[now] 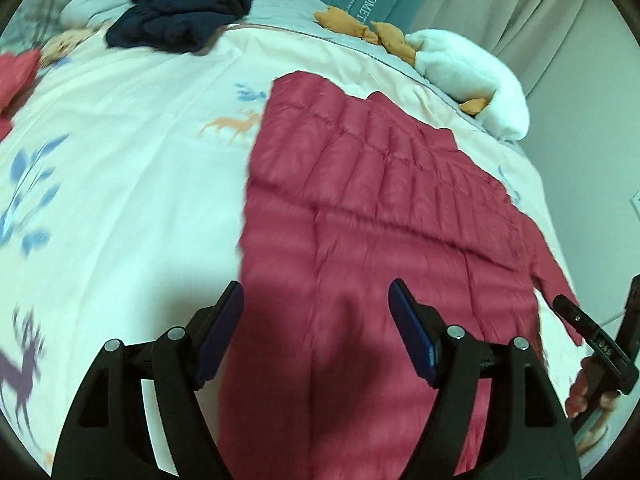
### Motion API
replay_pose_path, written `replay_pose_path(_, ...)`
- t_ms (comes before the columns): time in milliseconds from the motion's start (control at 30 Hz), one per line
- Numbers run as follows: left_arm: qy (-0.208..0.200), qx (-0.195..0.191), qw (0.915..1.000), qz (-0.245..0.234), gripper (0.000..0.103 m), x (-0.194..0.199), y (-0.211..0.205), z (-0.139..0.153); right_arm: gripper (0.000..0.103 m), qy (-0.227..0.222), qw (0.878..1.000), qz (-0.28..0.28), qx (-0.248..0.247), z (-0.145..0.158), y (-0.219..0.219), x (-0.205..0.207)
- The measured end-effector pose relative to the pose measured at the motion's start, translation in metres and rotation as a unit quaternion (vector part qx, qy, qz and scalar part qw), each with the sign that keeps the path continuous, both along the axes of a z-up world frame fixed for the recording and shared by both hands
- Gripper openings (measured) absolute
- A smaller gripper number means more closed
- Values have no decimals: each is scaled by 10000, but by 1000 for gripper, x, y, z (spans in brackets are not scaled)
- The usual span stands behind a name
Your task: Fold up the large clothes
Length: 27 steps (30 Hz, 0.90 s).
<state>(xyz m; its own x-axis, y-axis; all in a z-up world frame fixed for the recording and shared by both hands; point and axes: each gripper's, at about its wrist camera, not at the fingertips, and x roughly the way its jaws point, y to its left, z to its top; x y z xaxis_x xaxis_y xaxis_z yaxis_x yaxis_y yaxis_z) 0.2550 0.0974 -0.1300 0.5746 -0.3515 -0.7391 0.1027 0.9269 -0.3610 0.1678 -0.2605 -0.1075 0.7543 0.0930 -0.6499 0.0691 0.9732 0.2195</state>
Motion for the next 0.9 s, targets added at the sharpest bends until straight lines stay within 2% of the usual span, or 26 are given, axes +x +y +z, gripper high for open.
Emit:
replay_pose_path(133,14,-65,9999,127,75,-37,20,-2,81,-17,9997,-102,234,-4,-8,-35)
replay_pose_path(333,46,-60,9998,205,75,-86,26,-3,87,-78,9985,-236,494,-8,-16,-77)
replay_pose_path(533,131,-195,9996,172,75,-122,20,-9,87,76,9992,-165,355,-19,-7,-102)
replay_pose_path(667,187,-135,9997,117,75,-131,11,-10,89,59,9997,-135,220,-23,0,-115)
replay_pose_path(900,184,-76,9998,30,75,-141,-4,-4,89,58,9993,-116,336,-26,-4,-132)
